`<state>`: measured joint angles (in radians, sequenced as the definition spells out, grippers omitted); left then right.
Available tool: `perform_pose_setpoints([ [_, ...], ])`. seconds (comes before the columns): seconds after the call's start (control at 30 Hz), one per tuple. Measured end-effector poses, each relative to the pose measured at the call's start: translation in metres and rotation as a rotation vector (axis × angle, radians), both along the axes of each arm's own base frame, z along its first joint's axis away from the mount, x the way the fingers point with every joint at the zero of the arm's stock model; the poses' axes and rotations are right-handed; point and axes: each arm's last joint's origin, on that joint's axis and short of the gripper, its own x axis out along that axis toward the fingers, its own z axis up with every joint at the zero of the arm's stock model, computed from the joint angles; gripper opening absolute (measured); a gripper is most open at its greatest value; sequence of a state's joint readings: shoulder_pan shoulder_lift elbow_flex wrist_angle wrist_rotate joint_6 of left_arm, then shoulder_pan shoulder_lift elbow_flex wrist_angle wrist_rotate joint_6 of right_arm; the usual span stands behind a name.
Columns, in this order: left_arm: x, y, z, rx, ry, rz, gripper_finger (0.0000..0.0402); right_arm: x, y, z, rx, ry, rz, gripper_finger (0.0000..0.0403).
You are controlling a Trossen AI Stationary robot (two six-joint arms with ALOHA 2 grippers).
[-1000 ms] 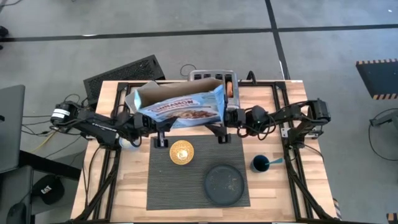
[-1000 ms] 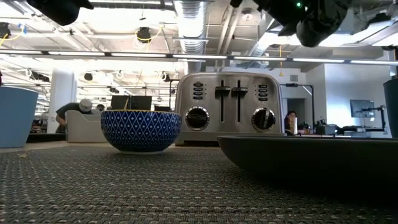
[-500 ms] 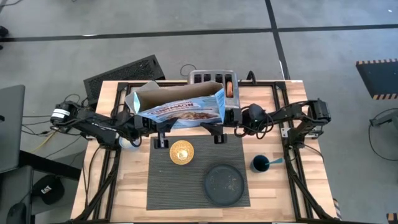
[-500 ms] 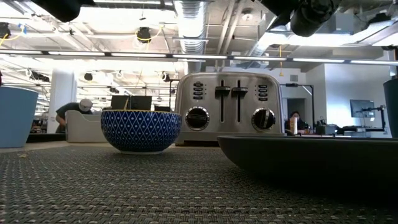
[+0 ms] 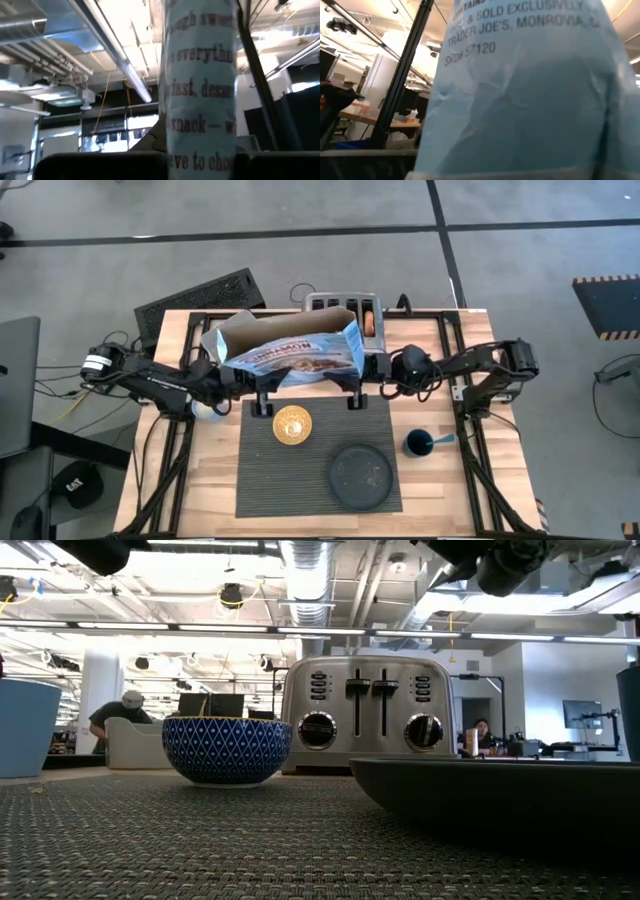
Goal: Arrange a breakfast setting
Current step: Pour the cereal from the blue cereal box into the yellow bowl
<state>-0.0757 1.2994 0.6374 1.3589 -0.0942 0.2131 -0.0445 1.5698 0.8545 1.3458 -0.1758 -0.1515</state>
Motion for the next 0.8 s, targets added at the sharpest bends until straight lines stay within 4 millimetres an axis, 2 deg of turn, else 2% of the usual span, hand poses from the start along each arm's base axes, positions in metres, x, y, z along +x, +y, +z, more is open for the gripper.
perform_pose_setpoints([
  [0.13,-0.005,0.002,0.005,-0.039,0.008,0.023,0.0075,-0.013,-0.004,0.006,0.003,0.066,-0.033,0.0168],
  [0.3,-0.01,0.003,0.005,-0.067,0.129,0.06,0.0142,-0.029,-0.009,0.014,0.005,0.215,-0.059,0.0168],
  [0.4,-0.018,0.004,0.01,-0.078,0.18,0.049,0.0169,-0.041,-0.009,0.021,-0.004,0.293,-0.071,0.0168],
  [0.53,-0.031,0.004,0.009,-0.104,0.335,0.026,0.0186,-0.061,-0.01,0.03,0.001,0.384,-0.096,0.0168],
  [0.8,-0.065,0.004,0.002,-0.206,0.593,0.048,0.0187,-0.106,-0.013,0.039,0.032,0.558,-0.137,0.0168],
])
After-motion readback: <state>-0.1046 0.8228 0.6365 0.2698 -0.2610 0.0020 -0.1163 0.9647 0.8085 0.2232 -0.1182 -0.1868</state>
